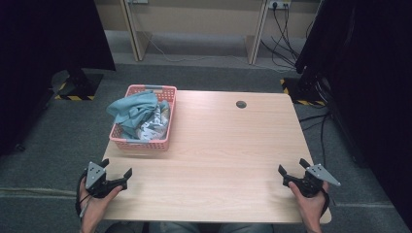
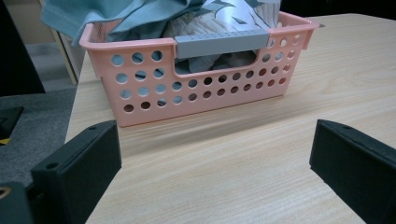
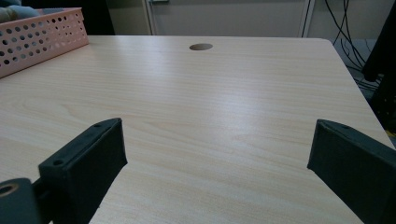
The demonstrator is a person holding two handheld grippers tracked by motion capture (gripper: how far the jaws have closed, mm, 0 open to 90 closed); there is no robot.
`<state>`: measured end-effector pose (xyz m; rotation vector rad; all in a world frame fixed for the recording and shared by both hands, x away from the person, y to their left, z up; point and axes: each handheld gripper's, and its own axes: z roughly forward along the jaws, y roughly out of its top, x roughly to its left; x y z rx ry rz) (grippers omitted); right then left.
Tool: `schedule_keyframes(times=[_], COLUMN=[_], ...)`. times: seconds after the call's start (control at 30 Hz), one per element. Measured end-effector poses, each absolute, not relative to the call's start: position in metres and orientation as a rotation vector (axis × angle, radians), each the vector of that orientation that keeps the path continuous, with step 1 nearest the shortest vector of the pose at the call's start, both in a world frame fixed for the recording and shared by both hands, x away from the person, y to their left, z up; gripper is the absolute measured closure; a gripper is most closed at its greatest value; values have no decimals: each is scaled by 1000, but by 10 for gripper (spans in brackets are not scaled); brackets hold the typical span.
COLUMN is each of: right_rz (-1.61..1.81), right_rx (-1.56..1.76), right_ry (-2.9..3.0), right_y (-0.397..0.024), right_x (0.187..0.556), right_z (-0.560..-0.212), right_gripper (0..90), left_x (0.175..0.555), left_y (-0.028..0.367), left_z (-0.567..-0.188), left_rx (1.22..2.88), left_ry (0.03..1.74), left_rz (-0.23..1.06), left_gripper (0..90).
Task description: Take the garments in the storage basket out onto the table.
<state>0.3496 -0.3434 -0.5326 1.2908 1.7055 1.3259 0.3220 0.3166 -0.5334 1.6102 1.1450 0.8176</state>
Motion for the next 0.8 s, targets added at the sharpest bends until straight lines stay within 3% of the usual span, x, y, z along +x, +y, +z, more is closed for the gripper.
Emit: schedule_keyframes(times=[0.33,0.57,0.6,0.8], right_rz=[1323,1324,1324,1324], right_rx=[1292,1289,1289,1283], right_ry=[1713,1714,1714,1715], right_y=[-343,-343,-343,-342], right_x=[350,350,350,350], right_z=[-533,-533,-533,-533], right_gripper=[39,38,39,39], left_x=[333,359,378,390], left_y=[303,291,288,286], left_z=[-514,-495,-478,-470], left_rx=[1611,1641,1659,1689], left_ry=[1085,1050,1032,1026], left_rz=[824,851,898,906], left_gripper=[18,25,25,31])
